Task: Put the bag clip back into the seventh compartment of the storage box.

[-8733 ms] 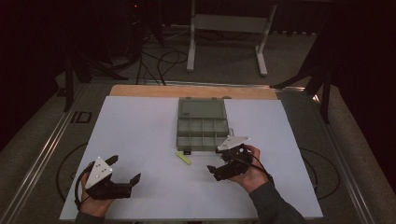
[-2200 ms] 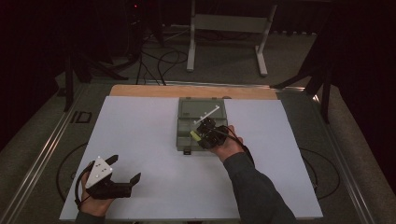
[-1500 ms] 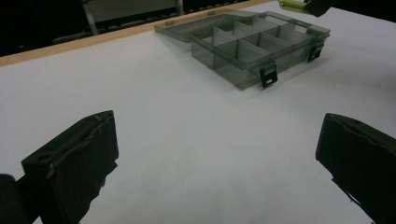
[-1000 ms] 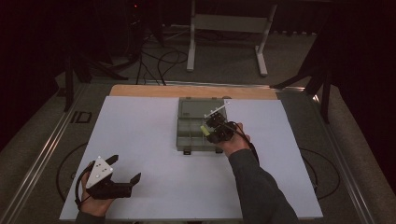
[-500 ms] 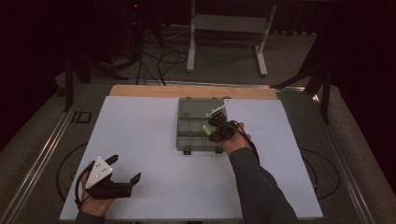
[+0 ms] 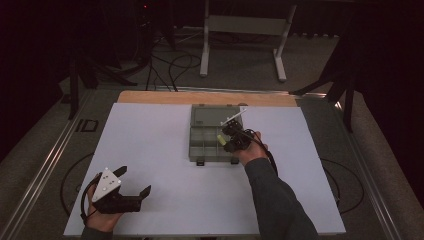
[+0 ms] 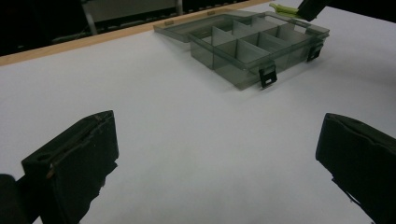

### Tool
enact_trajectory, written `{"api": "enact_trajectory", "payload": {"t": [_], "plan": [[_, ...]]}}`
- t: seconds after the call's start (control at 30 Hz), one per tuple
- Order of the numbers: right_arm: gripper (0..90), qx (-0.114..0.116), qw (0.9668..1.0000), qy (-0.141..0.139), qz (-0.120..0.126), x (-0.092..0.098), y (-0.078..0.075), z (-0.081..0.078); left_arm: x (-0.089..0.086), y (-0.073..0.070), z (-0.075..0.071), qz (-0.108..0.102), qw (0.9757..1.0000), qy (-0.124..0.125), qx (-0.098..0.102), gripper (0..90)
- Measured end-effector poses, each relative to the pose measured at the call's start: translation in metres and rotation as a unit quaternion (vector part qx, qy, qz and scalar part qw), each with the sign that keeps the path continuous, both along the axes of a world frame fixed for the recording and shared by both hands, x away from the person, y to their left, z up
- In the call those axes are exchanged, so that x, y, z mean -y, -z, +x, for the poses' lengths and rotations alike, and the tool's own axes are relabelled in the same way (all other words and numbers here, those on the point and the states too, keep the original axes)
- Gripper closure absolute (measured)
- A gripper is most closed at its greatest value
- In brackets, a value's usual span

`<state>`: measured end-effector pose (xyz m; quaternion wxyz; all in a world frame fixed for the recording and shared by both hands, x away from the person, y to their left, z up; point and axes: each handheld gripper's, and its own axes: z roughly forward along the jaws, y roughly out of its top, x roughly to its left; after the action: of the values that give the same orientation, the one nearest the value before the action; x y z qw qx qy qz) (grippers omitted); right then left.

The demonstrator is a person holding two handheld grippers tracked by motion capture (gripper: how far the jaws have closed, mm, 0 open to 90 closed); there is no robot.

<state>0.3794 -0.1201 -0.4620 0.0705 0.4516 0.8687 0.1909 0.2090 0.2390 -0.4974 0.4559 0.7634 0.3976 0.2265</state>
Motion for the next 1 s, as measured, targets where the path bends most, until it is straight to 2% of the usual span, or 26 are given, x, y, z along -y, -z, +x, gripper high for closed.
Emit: {"api": "enact_trajectory", "payload": {"t": [1.0], "plan": [[77.5, -0.007, 0.9999, 0.011, -0.011, -0.003, 0.012, 0.003, 0.001, -0.001, 0.000, 0.001, 1.0000, 0.002, 0.001, 0.0]]}}
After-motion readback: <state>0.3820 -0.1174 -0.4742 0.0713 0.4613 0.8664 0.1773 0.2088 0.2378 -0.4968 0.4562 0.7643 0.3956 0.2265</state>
